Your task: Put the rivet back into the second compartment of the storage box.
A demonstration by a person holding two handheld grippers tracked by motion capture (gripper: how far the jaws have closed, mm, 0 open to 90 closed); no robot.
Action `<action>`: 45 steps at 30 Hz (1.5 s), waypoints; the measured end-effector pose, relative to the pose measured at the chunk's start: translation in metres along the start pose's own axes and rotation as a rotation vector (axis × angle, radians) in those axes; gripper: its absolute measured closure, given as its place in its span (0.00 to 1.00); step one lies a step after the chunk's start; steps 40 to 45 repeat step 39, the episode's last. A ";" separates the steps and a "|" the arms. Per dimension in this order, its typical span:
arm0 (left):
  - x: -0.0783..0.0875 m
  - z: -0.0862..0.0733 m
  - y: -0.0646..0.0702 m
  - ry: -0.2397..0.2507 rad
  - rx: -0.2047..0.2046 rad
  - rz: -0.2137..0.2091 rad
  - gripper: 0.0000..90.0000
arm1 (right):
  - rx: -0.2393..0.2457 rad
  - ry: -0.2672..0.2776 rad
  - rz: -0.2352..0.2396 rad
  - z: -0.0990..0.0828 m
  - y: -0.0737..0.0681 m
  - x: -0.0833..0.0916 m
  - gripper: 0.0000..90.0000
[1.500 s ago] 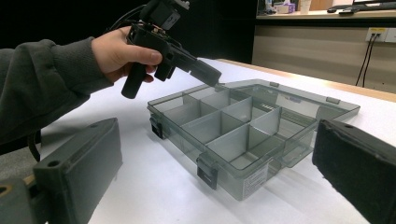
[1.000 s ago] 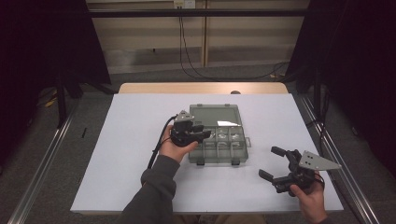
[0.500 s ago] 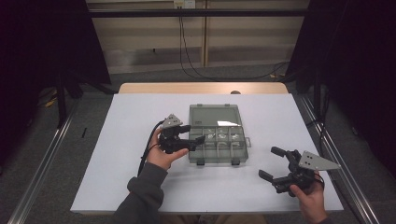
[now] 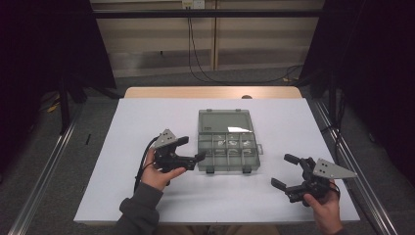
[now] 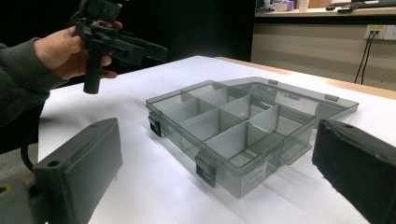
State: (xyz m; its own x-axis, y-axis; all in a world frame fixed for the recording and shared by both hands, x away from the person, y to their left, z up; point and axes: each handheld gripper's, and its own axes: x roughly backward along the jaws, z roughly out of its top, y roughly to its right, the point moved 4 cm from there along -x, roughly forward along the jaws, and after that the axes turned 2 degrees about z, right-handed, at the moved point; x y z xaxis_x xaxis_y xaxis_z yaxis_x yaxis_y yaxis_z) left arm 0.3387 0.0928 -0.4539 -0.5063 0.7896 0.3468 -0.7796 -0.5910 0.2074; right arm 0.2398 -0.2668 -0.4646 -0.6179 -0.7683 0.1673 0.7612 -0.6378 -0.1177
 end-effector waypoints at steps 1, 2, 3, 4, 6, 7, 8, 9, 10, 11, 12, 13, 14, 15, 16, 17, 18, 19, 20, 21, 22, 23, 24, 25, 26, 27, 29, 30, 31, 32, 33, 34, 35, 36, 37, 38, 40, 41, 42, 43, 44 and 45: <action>0.003 -0.001 0.000 0.001 0.002 0.000 0.10 | 0.001 0.000 -0.001 0.000 0.000 0.000 0.01; 0.006 -0.002 0.000 0.009 0.006 -0.006 0.09 | 0.001 0.000 -0.001 0.000 0.000 0.000 0.01; 0.011 -0.005 0.000 0.018 0.005 -0.002 0.09 | 0.001 0.000 -0.001 0.000 0.000 0.000 0.01; 0.014 -0.006 0.000 0.021 -0.003 0.001 0.09 | 0.005 -0.001 -0.001 0.000 0.000 0.000 0.01; 0.023 -0.011 -0.003 0.026 -0.015 0.019 0.08 | 0.003 -0.001 0.000 0.000 0.000 0.000 0.01; 0.025 -0.012 -0.004 0.027 -0.016 0.019 0.07 | 0.004 -0.003 -0.001 0.000 0.000 0.000 0.01; 0.030 -0.015 -0.006 0.033 -0.005 0.025 0.07 | 0.003 -0.003 -0.001 0.000 0.000 0.000 0.01; 0.033 -0.016 -0.008 0.039 0.002 0.031 0.07 | 0.002 -0.003 -0.001 0.000 0.000 -0.001 0.01; 0.036 -0.018 -0.010 0.040 0.007 0.041 0.07 | 0.003 -0.004 0.000 0.000 0.000 -0.001 0.01; 0.038 -0.019 -0.011 0.043 0.011 0.043 0.06 | 0.004 -0.004 0.001 0.000 0.000 -0.001 0.01; 0.042 -0.020 -0.014 0.048 0.012 0.050 0.06 | 0.004 -0.004 0.001 0.000 0.000 -0.001 0.01; 0.045 -0.021 -0.015 0.058 0.015 0.057 0.06 | 0.004 -0.004 0.000 0.000 -0.001 -0.001 0.01; 0.047 -0.022 -0.016 0.060 0.013 0.063 0.06 | 0.004 -0.003 0.000 0.000 -0.001 -0.001 0.01; 0.049 -0.023 -0.017 0.062 0.013 0.066 0.06 | 0.005 -0.004 0.001 0.000 -0.001 -0.001 0.01; 0.051 -0.024 -0.017 0.060 0.010 0.070 0.06 | 0.003 -0.004 0.001 0.000 -0.001 -0.001 0.01; 0.054 -0.025 -0.018 0.062 0.009 0.077 0.05 | 0.003 -0.004 0.000 0.000 0.000 -0.001 0.01; 0.056 -0.026 -0.018 0.069 0.009 0.076 0.05 | 0.003 -0.004 0.000 0.000 0.000 -0.001 0.01; 0.058 -0.028 -0.018 0.068 0.005 0.075 0.05 | 0.004 -0.004 0.000 0.000 0.000 -0.001 0.01; 0.060 -0.029 -0.017 0.074 0.005 0.079 0.04 | 0.006 -0.004 0.001 0.000 0.000 -0.001 0.01; 0.063 -0.030 -0.017 0.073 0.004 0.081 0.04 | 0.007 -0.004 0.000 0.000 0.000 -0.001 0.01; 0.064 -0.031 -0.017 0.075 0.002 0.082 0.04 | 0.007 -0.004 0.000 0.000 0.000 -0.001 0.01; 0.067 -0.032 -0.017 0.082 0.002 0.088 0.04 | 0.007 -0.004 0.001 0.000 0.000 -0.001 0.01; 0.069 -0.033 -0.017 0.083 -0.001 0.090 0.03 | 0.007 -0.004 0.001 0.000 0.000 0.000 0.01; 0.072 -0.034 -0.016 0.086 -0.004 0.092 0.03 | 0.008 -0.004 0.001 0.000 0.000 0.000 0.01; 0.074 -0.035 -0.016 0.088 -0.012 0.096 0.03 | 0.009 -0.003 0.001 0.000 0.000 0.000 0.01; 0.077 -0.036 -0.016 0.088 -0.017 0.098 0.03 | 0.009 -0.003 0.001 0.000 0.000 0.000 0.01; 0.082 -0.036 -0.016 0.102 -0.010 0.103 0.03 | 0.009 -0.003 0.000 0.000 -0.001 0.000 0.01; 0.084 -0.036 -0.016 0.104 -0.013 0.107 0.03 | 0.009 -0.002 0.000 0.001 -0.001 0.000 0.01; 0.087 -0.037 -0.015 0.109 -0.009 0.108 0.03 | 0.009 -0.002 0.001 0.001 -0.001 0.000 0.01; 0.088 -0.038 -0.015 0.114 -0.009 0.110 0.03 | 0.010 -0.002 0.001 0.001 -0.001 0.000 0.01; 0.090 -0.039 -0.015 0.113 -0.013 0.112 0.03 | 0.010 0.000 0.001 0.001 -0.001 0.000 0.01; 0.091 -0.039 -0.015 0.113 -0.011 0.110 0.03 | 0.011 -0.001 0.001 0.001 -0.001 -0.001 0.01; 0.092 -0.040 -0.016 0.111 -0.009 0.112 0.03 | 0.011 -0.001 0.001 0.001 -0.001 -0.001 0.01; 0.092 -0.041 -0.016 0.115 -0.006 0.116 0.03 | 0.011 -0.001 0.001 0.001 -0.001 -0.001 0.01; 0.093 -0.041 -0.017 0.117 -0.005 0.117 0.03 | 0.012 -0.001 0.001 0.001 -0.001 -0.002 0.01; 0.093 -0.041 -0.017 0.119 0.000 0.115 0.03 | 0.012 0.000 0.002 0.001 -0.001 -0.002 0.01; 0.094 -0.041 -0.018 0.122 0.000 0.121 0.03 | 0.014 0.001 0.003 0.002 -0.001 -0.002 0.01; 0.094 -0.041 -0.018 0.122 0.000 0.121 0.03 | 0.014 0.001 0.003 0.002 -0.001 -0.002 0.01; 0.094 -0.041 -0.018 0.122 0.000 0.121 0.03 | 0.014 0.001 0.003 0.002 -0.001 -0.002 0.01; 0.094 -0.041 -0.018 0.122 0.000 0.121 0.03 | 0.014 0.001 0.003 0.002 -0.001 -0.002 0.01; 0.094 -0.041 -0.018 0.122 0.000 0.121 0.03 | 0.014 0.001 0.003 0.002 -0.001 -0.002 0.01; 0.094 -0.041 -0.018 0.122 0.000 0.121 0.03 | 0.014 0.001 0.003 0.002 -0.001 -0.002 0.01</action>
